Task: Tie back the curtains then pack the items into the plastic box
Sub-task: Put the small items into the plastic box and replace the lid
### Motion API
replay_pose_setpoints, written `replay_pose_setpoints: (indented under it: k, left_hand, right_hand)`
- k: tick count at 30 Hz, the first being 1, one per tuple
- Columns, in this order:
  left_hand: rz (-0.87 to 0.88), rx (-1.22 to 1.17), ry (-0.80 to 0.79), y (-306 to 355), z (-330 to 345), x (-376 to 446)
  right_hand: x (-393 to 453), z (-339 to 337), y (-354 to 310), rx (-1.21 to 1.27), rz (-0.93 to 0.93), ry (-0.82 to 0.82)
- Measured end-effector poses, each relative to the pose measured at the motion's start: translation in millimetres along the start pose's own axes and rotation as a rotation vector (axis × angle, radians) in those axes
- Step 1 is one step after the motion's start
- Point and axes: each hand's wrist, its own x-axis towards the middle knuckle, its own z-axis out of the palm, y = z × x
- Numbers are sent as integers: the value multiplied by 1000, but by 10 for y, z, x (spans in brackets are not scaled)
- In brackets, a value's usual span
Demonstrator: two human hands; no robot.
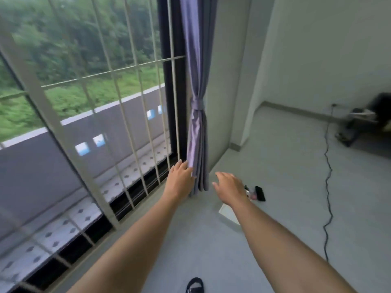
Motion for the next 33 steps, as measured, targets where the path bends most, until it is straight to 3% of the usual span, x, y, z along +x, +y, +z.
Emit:
replay_pose_setpoints:
  k: [7,11,19,25,33]
  left_hand:
    - [-30,-19,-119,199,713,1325]
    - [-27,-35,-172,376,1033,2067]
    - [-85,-18,-329,684,1762,2904]
    - [-348,-67,-318,955,2246,3399]
    - [-853,-139,-257,1508,2568,3367]
  right_hand:
    - [901,85,837,5,117,-88]
    - [1472,97,1322,27,173,-56]
    - [2141,310,2234,51,207,-177]
    - [2989,510,2951,5,33,-249]
    - [3855,743,3487,-97,-313,-421]
